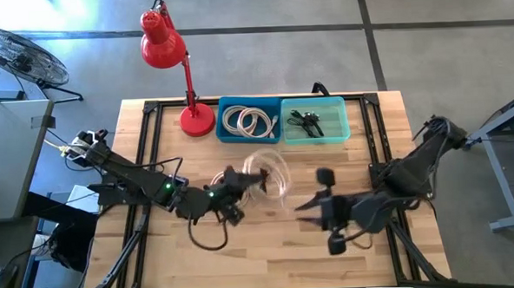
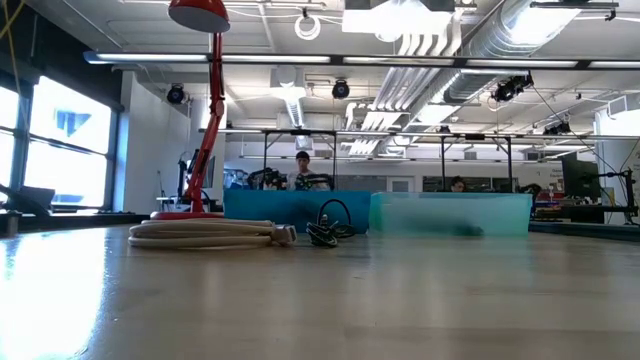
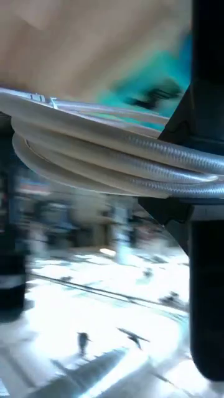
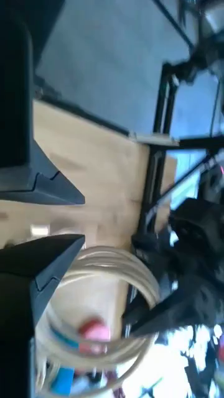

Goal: Pick & Place USB Port
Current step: Put the brown charger cable into the blue bin

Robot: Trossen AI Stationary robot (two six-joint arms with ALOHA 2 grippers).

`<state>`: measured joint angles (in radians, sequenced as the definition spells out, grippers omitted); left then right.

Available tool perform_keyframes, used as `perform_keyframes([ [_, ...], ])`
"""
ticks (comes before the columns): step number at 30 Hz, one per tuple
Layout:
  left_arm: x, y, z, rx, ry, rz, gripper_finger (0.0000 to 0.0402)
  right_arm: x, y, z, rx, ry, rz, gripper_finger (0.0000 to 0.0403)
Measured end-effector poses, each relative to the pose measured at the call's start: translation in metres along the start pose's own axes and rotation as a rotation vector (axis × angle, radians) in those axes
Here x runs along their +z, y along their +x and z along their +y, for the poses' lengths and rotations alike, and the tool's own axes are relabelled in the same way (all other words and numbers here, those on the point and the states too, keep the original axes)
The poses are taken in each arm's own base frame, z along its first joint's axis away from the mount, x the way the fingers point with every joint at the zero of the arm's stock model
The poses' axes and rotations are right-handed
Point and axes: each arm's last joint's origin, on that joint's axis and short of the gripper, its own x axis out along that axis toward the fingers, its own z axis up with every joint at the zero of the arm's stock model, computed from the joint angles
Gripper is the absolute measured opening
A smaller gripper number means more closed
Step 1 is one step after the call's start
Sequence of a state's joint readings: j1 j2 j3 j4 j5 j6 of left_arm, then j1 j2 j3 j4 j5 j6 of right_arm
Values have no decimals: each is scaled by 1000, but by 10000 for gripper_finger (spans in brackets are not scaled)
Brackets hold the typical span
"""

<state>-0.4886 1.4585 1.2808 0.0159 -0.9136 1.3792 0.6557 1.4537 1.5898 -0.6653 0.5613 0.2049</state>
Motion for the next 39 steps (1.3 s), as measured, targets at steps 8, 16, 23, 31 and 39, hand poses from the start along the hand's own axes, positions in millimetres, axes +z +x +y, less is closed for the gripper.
perform_keyframes([
  [8,-56,33,9,-10,51,336,49,1,-48,-30,-123,-14,-23,51],
  [16,-157,79,14,-112,-125,464,49,-9,-64,-54,-255,-77,58,28],
  [23,-222,101,5,-206,-340,465,49,-14,-59,-65,-320,-97,129,17],
  [31,-242,127,-16,-235,-307,570,49,-15,-54,-72,-341,-92,159,15],
  [39,-262,170,-67,-323,-302,672,49,-17,-45,-69,-318,-64,185,12],
])
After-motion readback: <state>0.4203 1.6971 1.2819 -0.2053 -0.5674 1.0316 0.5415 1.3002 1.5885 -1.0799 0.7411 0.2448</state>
